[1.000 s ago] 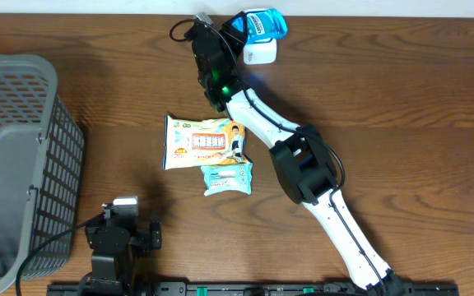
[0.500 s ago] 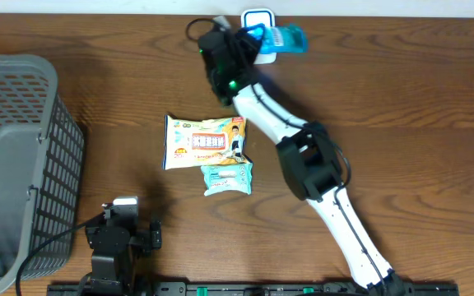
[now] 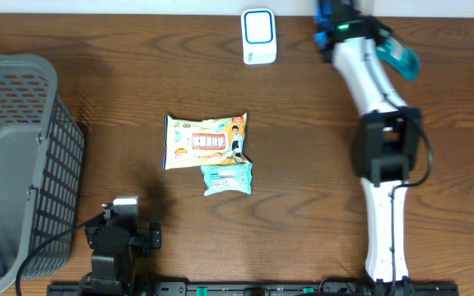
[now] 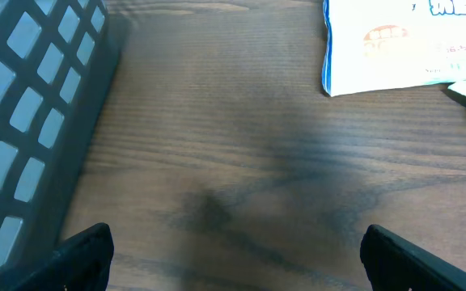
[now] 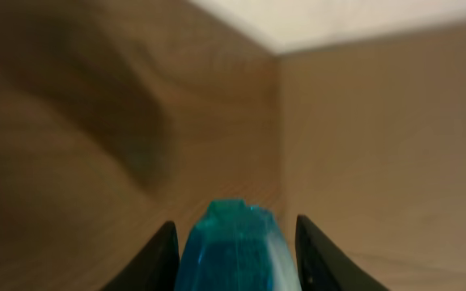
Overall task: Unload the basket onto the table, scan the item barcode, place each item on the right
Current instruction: 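Carry the teal bottle to the far right table edge and release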
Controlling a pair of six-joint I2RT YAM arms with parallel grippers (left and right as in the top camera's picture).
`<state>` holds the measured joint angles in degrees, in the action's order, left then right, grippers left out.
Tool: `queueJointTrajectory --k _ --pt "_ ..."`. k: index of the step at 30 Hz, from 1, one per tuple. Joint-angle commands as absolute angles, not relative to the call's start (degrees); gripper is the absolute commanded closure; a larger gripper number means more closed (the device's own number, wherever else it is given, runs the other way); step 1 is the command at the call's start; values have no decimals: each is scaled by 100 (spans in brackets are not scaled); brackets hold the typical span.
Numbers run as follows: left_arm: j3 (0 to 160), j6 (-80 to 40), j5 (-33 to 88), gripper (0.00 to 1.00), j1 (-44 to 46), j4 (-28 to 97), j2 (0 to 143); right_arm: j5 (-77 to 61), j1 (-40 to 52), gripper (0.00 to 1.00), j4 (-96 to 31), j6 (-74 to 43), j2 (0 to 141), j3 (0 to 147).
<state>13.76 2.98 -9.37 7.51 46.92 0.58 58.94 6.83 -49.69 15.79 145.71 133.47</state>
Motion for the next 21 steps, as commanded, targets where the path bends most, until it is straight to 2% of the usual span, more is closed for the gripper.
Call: queueJointTrajectory --k 1,4,8,15,19,21 --pt "1332 333 -969 2 731 4755 34 4910 117 89 -5474 19 14365 13456" --pt "1332 333 -969 2 731 4757 34 4410 -558 95 -5822 -226 14365 13456" --pt "1332 333 -969 2 731 4757 34 3966 -1337 97 -6047 -318 14365 13454" --pt "1332 333 -969 2 731 4757 34 2849 -2412 88 -6281 -576 14355 13456" --pt "1332 333 -969 2 731 4755 34 2167 -2877 73 -6259 -580 14326 13456" --pt "1332 333 -969 2 731 4755 34 1918 -3094 69 -6241 -580 14324 13456"
